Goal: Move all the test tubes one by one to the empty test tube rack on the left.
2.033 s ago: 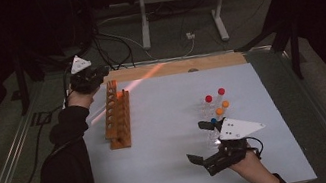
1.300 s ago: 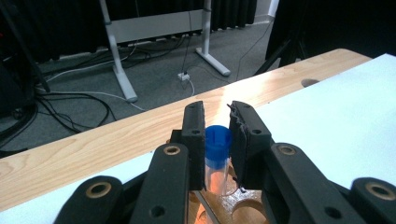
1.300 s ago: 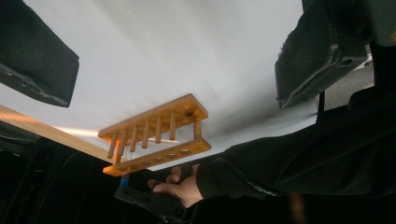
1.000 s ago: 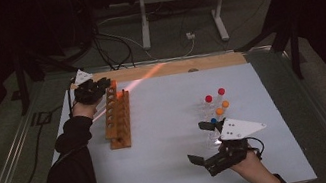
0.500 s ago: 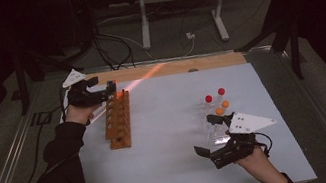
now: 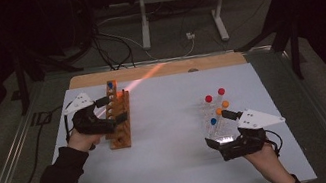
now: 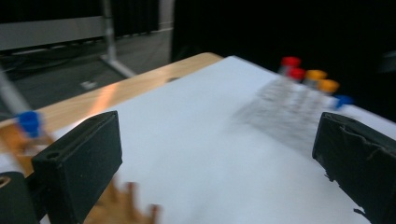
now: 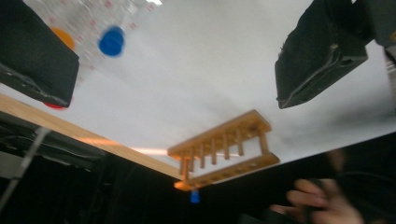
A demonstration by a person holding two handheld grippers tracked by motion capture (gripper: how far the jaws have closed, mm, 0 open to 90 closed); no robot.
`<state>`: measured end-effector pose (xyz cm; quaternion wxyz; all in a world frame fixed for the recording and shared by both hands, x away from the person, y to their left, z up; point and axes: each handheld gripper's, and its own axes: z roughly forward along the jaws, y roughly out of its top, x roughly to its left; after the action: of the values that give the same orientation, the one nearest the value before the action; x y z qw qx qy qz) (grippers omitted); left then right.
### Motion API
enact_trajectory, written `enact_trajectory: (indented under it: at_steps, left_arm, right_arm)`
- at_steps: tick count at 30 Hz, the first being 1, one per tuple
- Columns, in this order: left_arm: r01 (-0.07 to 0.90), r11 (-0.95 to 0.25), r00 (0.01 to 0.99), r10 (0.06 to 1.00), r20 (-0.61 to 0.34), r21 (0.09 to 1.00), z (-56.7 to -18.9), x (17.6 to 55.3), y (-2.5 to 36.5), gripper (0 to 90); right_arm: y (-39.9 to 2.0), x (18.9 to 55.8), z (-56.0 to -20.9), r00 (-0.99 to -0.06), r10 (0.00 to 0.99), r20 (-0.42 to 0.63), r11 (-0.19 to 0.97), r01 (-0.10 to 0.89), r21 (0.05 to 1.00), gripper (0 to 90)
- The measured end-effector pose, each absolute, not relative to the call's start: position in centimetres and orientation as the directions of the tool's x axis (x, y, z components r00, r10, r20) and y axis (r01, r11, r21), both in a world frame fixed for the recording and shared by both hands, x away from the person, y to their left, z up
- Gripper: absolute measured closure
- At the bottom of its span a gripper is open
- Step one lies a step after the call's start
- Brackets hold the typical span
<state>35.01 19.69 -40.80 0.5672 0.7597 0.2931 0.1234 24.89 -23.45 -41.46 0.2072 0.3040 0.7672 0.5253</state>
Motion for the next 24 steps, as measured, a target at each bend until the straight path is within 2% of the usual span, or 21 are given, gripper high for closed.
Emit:
enact_trajectory:
  at_steps: [11, 12, 14, 19, 24]
  left_arm:
    - [0.290, -0.177, 0.851, 0.498, -0.168, 0.940, -41.7, 30.2, 18.9, 2.5]
    - [0.282, -0.190, 0.857, 0.490, -0.158, 0.941, -42.0, 29.4, 18.6, 2.5]
    - [0.277, -0.204, 0.864, 0.482, -0.150, 0.939, -42.2, 28.8, 18.4, 2.5]
    - [0.275, -0.214, 0.872, 0.467, -0.149, 0.937, -42.6, 28.0, 18.0, 2.5]
    - [0.262, -0.241, 0.878, 0.463, -0.127, 0.934, -42.8, 27.7, 17.7, 2.5]
  right_arm:
    - [-24.5, 25.8, -43.5, -0.700, 0.713, 0.043, 0.275, 0.335, 0.901, 0.0]
    - [-24.5, 26.1, -44.0, -0.677, 0.735, 0.039, 0.277, 0.353, 0.894, 6.2]
    - [-24.7, 26.4, -44.6, -0.664, 0.746, 0.052, 0.276, 0.379, 0.883, 8.8]
    - [-24.8, 27.0, -45.6, -0.647, 0.761, 0.038, 0.312, 0.417, 0.854, 32.0]
    - [-24.5, 27.6, -46.4, -0.642, 0.766, 0.021, 0.343, 0.436, 0.832, 49.7]
